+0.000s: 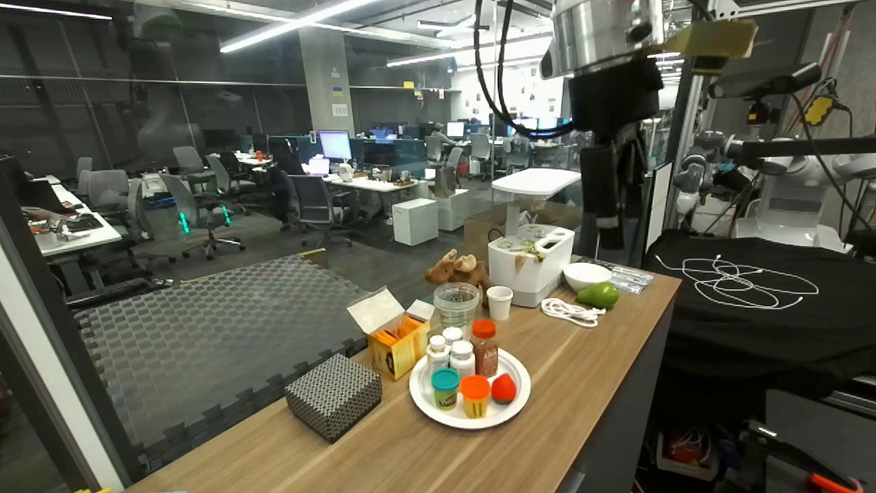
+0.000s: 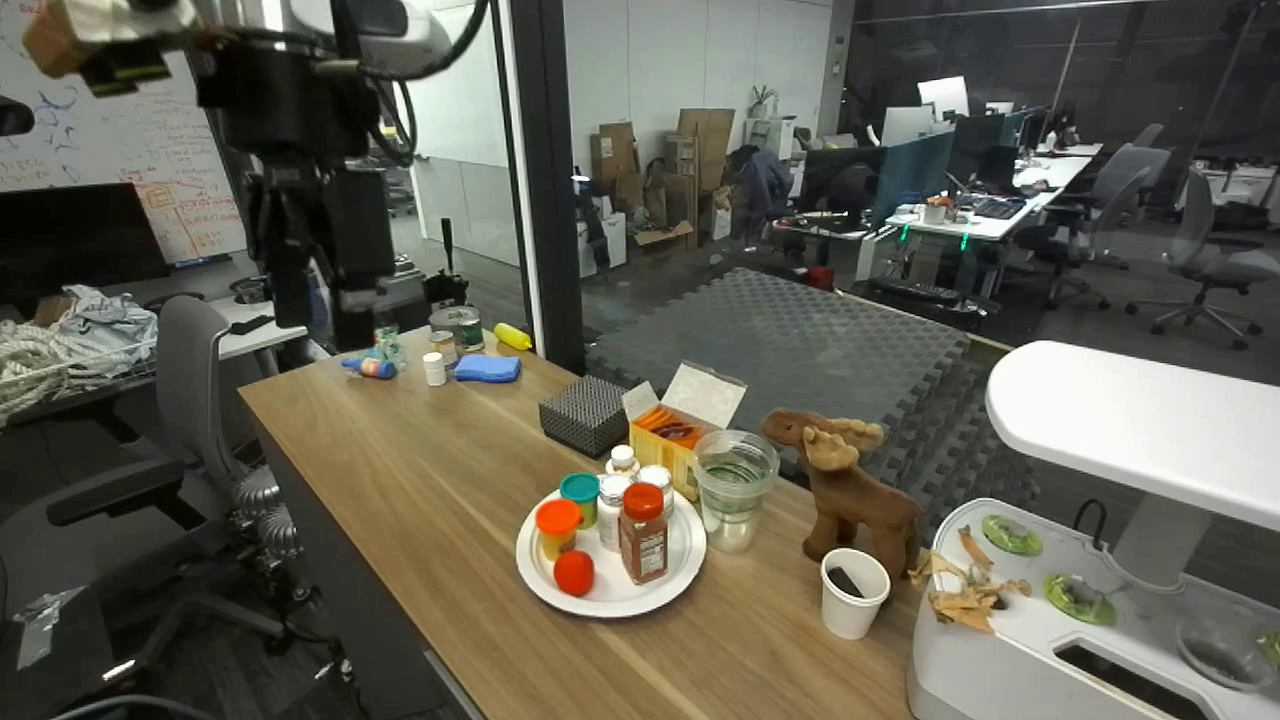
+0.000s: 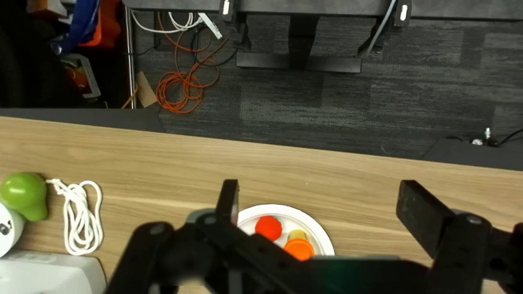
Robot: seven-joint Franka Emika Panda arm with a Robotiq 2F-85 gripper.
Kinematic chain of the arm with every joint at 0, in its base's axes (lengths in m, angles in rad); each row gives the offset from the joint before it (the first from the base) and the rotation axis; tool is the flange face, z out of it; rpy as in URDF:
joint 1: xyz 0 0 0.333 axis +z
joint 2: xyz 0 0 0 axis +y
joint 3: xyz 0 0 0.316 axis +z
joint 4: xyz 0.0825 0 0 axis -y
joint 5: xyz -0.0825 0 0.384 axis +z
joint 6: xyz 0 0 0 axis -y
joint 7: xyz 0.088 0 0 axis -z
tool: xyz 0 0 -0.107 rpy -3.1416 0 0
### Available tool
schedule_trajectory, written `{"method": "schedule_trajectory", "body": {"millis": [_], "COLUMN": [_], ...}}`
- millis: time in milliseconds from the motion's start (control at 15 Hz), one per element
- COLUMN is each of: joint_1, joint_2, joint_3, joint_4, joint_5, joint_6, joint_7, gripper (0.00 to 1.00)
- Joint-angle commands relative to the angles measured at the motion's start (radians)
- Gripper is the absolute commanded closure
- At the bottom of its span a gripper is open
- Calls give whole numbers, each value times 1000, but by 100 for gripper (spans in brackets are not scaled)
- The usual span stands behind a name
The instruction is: Put the left clear cup in the clear cup near the moose, then put the bottles and orange plushie surrounding the white plate on the white plate
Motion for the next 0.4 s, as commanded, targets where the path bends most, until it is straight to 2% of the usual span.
{"method": "schedule_trajectory", "body": {"millis": [0, 333], "joint_1": [-22, -20], "joint_2": [-26, -68], "joint_3": [24, 24], "joint_4": [1, -3], "joint_5": [15, 24], "joint_6": [-11, -21], "joint_7": [-29, -62], "gripper": [0, 0]}}
